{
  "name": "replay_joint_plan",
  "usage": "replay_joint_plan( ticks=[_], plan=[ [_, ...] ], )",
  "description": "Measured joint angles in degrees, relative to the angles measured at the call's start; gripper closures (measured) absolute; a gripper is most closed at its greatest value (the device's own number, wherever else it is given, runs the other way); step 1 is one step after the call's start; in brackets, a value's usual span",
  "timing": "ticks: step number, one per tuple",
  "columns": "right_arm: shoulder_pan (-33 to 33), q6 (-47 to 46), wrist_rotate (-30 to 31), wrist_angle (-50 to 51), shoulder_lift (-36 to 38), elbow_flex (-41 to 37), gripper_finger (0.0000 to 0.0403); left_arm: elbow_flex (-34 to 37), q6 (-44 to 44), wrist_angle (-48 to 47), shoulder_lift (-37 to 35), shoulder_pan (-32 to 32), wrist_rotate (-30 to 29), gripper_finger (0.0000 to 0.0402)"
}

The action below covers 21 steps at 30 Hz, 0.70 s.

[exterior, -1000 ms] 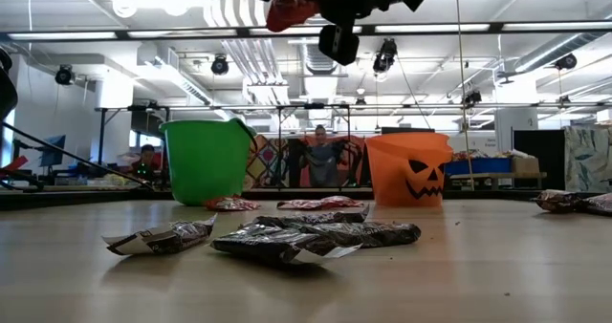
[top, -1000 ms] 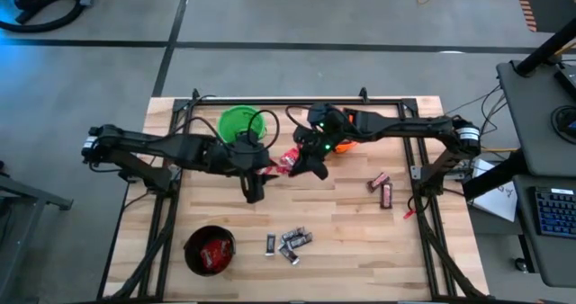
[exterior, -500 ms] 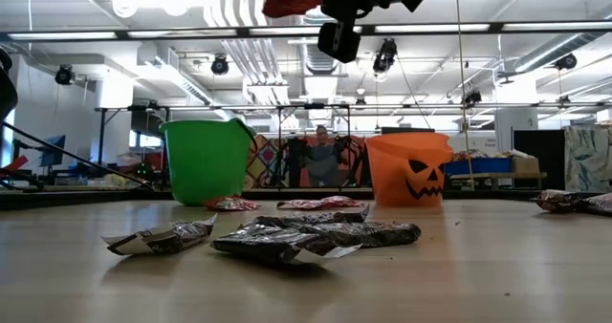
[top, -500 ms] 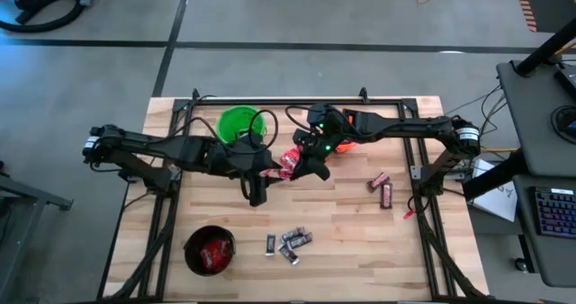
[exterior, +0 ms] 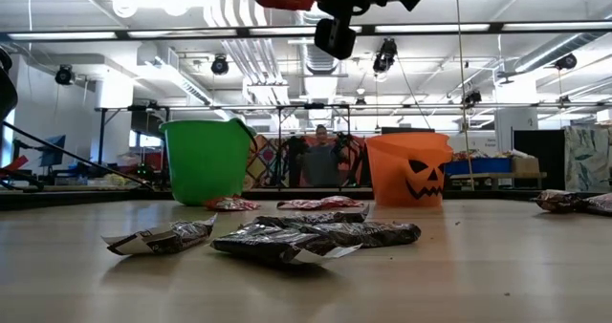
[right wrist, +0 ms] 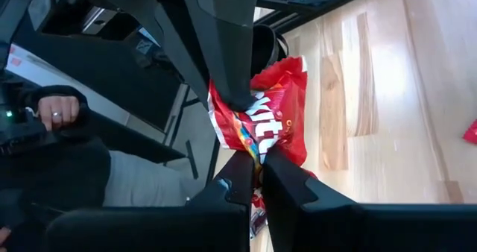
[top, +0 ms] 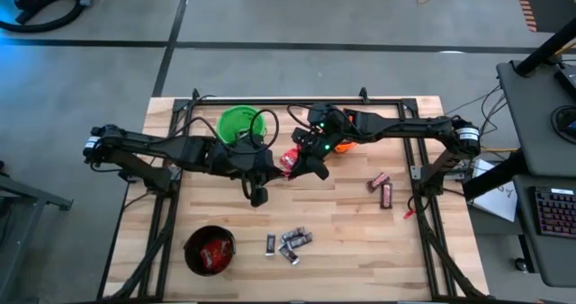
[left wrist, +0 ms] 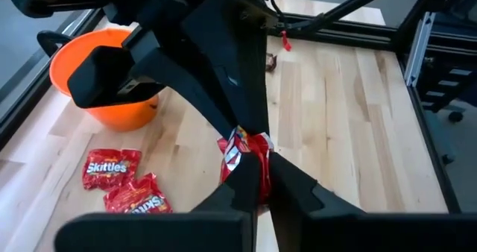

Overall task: Sort candy
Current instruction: Put the red candy into the black bucket

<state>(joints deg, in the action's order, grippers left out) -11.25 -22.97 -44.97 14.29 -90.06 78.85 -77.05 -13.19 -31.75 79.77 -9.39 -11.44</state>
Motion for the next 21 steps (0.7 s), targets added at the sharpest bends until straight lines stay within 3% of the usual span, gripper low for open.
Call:
replay_joint_plan(
  ticks=[4, 11, 16, 21],
  plan=[
    [0.0, -1.1, 0.0, 0.0, 0.0, 0.1, 0.0348, -0.1, -0.8, 0.1, 0.0, 0.0, 0.0, 0.0401],
    [-0.4, -1.8, 0.6, -0.2, 0.0, 0.2, 0.0232, -1.4, -2.2, -2.4, 0.0, 0.0, 0.5, 0.0401],
    [-1.8, -3.3, 0.7, -0.1, 0.0, 0.2, 0.0175, -7.9, -4.1, -14.7, -0.1, -0.2, 2.3, 0.0401],
    [-2.9, -3.4, 0.6, 0.4, 0.0, 0.2, 0.0143, -16.4, -8.5, -31.8, -0.1, -0.9, 6.6, 0.0401]
  ],
)
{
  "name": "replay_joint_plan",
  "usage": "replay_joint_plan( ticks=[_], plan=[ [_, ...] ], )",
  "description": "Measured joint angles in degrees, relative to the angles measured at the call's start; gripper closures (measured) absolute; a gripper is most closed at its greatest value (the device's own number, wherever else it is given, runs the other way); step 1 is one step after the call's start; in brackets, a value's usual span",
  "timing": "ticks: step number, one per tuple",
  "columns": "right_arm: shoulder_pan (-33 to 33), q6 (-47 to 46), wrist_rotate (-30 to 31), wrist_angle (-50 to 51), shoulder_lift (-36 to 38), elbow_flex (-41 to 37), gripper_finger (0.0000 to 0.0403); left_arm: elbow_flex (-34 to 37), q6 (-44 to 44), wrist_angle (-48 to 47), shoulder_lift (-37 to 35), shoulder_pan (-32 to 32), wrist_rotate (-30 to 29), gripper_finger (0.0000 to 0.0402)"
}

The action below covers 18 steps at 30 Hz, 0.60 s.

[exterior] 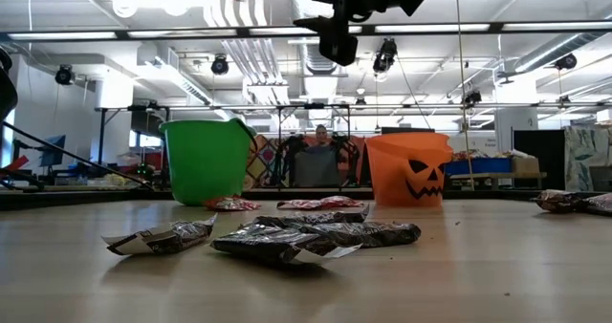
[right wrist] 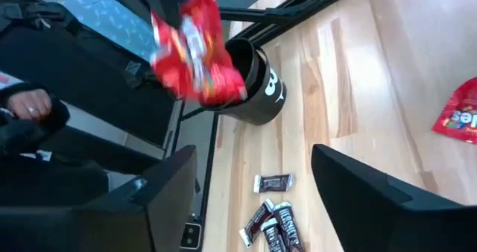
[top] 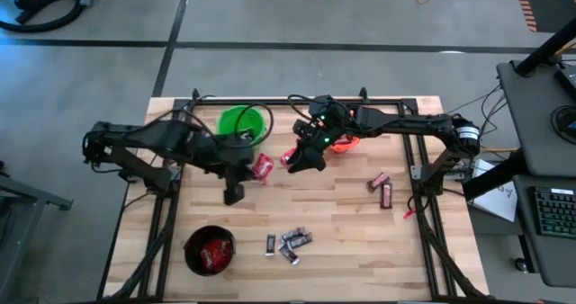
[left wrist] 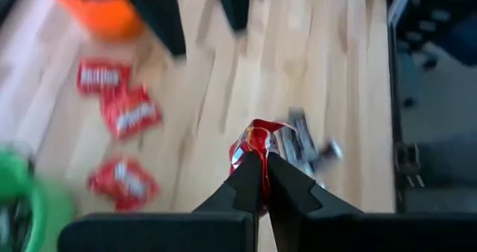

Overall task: Sort candy
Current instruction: Put the red candy into the black bucket

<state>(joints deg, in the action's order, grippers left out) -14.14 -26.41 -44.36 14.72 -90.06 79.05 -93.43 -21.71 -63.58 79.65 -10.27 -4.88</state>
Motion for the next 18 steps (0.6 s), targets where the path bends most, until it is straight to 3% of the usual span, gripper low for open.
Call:
replay_joint_plan(
  ticks=[4, 9, 12, 18],
  plan=[
    [-0.5, 0.0, 0.0, 0.0, 0.0, 0.0, 0.0131, -6.9, -5.1, -10.6, 0.0, -1.4, 3.5, 0.0401],
    [-0.5, 0.0, 0.9, 0.0, 0.0, 0.0, 0.013, -12.3, -16.5, -17.7, -0.1, -3.8, 13.4, 0.0401],
    [-0.5, 0.0, 1.4, 0.1, 0.0, 0.0, 0.0134, -11.8, -22.2, -19.9, -0.1, -7.7, 17.7, 0.0401],
    [-0.5, -0.1, 2.6, 0.2, 0.0, 0.0, 0.014, -5.3, -28.0, -19.4, -0.1, -16.1, 18.0, 0.0401]
  ],
)
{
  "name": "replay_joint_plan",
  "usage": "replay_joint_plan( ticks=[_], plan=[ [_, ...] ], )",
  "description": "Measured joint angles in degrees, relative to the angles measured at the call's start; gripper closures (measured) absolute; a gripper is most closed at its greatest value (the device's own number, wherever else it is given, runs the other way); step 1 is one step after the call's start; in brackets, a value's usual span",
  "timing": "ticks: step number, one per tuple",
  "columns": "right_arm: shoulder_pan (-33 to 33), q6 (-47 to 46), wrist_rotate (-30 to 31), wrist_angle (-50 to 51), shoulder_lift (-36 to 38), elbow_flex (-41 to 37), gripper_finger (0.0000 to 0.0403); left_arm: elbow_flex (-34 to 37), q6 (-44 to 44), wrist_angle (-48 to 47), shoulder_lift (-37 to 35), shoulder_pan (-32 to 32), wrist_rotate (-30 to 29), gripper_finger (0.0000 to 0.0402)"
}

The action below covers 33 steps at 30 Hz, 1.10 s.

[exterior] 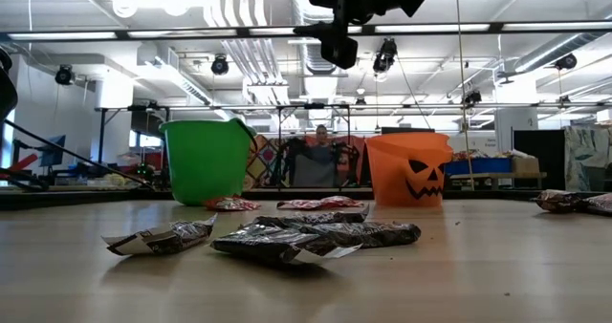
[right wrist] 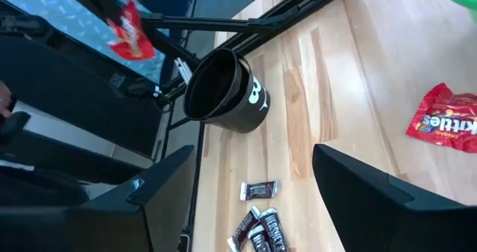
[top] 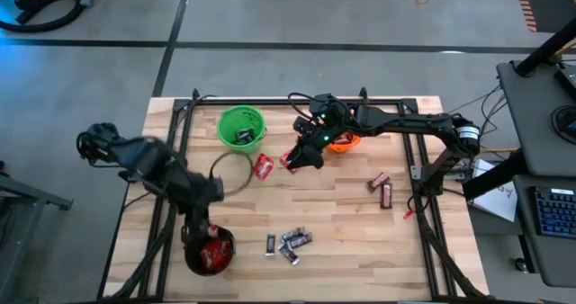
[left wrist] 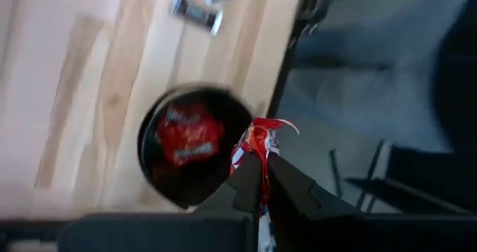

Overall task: Sort candy
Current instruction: Put the red candy into the black bucket

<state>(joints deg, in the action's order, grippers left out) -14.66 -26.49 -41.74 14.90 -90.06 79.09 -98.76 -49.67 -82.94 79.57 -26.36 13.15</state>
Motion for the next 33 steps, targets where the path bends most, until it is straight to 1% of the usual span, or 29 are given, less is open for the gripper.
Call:
replay_joint_plan(
  ticks=[4, 10, 12, 14, 19, 23, 28, 33],
  plan=[
    [0.0, -0.9, 0.0, 0.0, 0.0, 0.0, 0.0136, 6.5, -1.5, 1.7, 0.0, -3.7, 0.0, 0.0401],
    [0.5, -3.4, -0.1, 0.7, 0.0, 0.0, 0.0134, 16.3, -2.5, 10.5, 0.1, -6.1, 0.0, 0.0401],
    [0.8, -3.8, -0.2, 3.2, 0.0, 0.0, 0.0137, 19.0, -3.4, 12.8, 0.1, -6.3, 0.0, 0.0401],
    [1.2, -3.6, -0.3, 7.7, 0.3, 0.0, 0.0141, 20.8, -4.5, 15.1, 0.1, -6.3, 0.0, 0.0401],
    [3.2, -2.4, -0.3, 20.4, 0.7, 0.0, 0.0151, 23.0, -4.9, 17.6, 0.1, -6.4, 0.0, 0.0401],
    [5.6, -3.0, 0.2, 26.9, 0.7, 0.0, 0.0153, 23.9, -5.4, 17.5, 0.1, -6.5, 0.1, 0.0395],
    [8.9, -7.4, 5.6, 31.3, 0.7, 0.0, 0.0152, 23.9, -5.5, 17.5, 0.1, -6.5, 0.2, 0.0361],
    [11.6, -9.7, 7.3, 33.3, 0.7, 0.0, 0.0152, 23.9, -6.4, 17.5, 0.1, -6.6, 1.4, 0.0316]
  ],
)
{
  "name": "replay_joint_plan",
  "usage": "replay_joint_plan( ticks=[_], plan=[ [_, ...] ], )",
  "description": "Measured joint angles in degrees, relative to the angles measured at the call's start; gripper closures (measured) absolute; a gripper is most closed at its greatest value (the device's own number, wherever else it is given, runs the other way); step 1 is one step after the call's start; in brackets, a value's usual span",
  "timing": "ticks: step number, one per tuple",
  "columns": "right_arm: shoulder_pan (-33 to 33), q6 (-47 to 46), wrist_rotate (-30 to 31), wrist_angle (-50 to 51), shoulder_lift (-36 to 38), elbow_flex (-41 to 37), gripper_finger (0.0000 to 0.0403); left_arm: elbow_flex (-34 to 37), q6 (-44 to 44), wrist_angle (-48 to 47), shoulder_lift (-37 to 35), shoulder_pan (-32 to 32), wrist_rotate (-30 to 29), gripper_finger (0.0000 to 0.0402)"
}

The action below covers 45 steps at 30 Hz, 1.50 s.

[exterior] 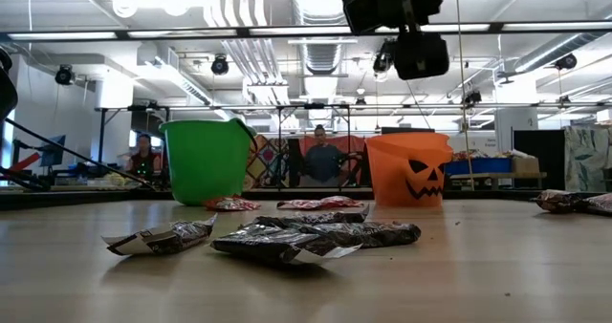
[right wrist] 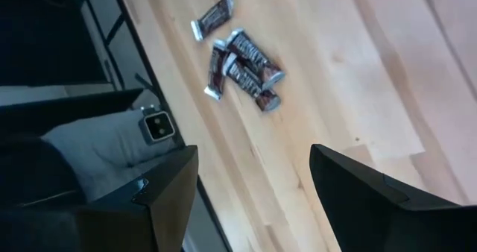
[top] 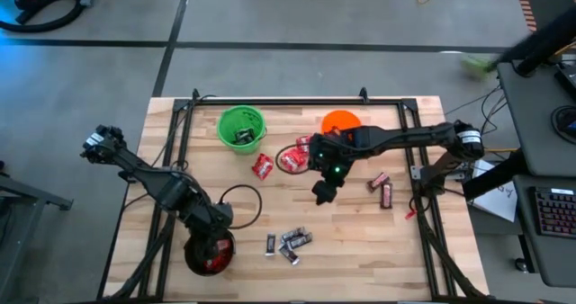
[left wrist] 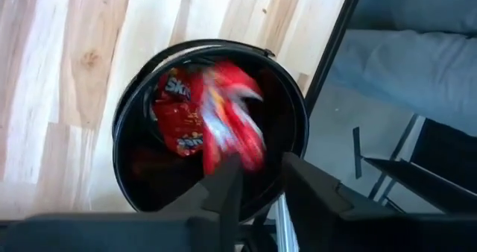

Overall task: Sort candy
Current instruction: Put the red candy into the black bucket, then put the brown chocolate into the orange bucket

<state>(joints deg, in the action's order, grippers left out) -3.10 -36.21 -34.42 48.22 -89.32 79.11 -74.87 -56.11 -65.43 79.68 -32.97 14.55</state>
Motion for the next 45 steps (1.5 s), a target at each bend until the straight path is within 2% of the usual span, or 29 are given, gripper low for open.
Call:
replay_joint_plan(
  ticks=[6, 10, 13, 15, 18, 22, 26, 31, 36, 45],
  plan=[
    [2.7, -1.7, 0.0, 0.6, 0.2, 0.0, 0.0154, -0.3, -0.1, 0.0, 0.0, 0.0, 2.0, 0.0264],
    [4.6, -1.7, 0.4, 5.9, 1.8, 0.0, 0.0154, -2.7, 1.3, -0.1, 0.0, 0.0, 4.1, 0.0247],
    [6.3, -1.5, 5.0, 11.3, 3.6, 0.0, 0.0154, -6.9, 4.3, -0.2, -0.2, 0.2, 3.1, 0.0247],
    [7.4, -2.7, 10.7, 15.0, 5.0, 0.0, 0.0154, -10.1, 6.8, -0.6, -0.2, 1.0, 0.0, 0.0253],
    [8.4, -6.4, 18.2, 19.4, 7.2, -0.1, 0.0152, -14.9, 11.4, -2.2, -0.3, 2.8, -7.6, 0.0264],
    [8.5, -12.9, 23.6, 22.9, 10.2, -1.7, 0.0154, -20.3, 19.1, -2.6, -1.0, 6.2, -17.9, 0.0281],
    [8.5, -18.2, 25.7, 23.1, 14.6, -6.1, 0.0156, -23.9, 28.3, -0.9, -1.1, 10.6, -22.0, 0.0291],
    [8.5, -27.5, 28.6, 23.0, 20.1, -13.8, 0.0154, -24.4, 39.8, 7.5, -1.4, 16.2, -21.7, 0.0305],
    [8.5, -35.8, 28.7, 22.7, 23.8, -22.0, 0.0154, -22.7, 46.7, 12.7, -1.4, 21.1, -19.3, 0.0319],
    [8.5, -42.3, 26.5, 19.7, 24.3, -31.5, 0.0154, -11.1, 49.4, 23.5, -3.3, 29.6, -7.1, 0.0324]
  ],
)
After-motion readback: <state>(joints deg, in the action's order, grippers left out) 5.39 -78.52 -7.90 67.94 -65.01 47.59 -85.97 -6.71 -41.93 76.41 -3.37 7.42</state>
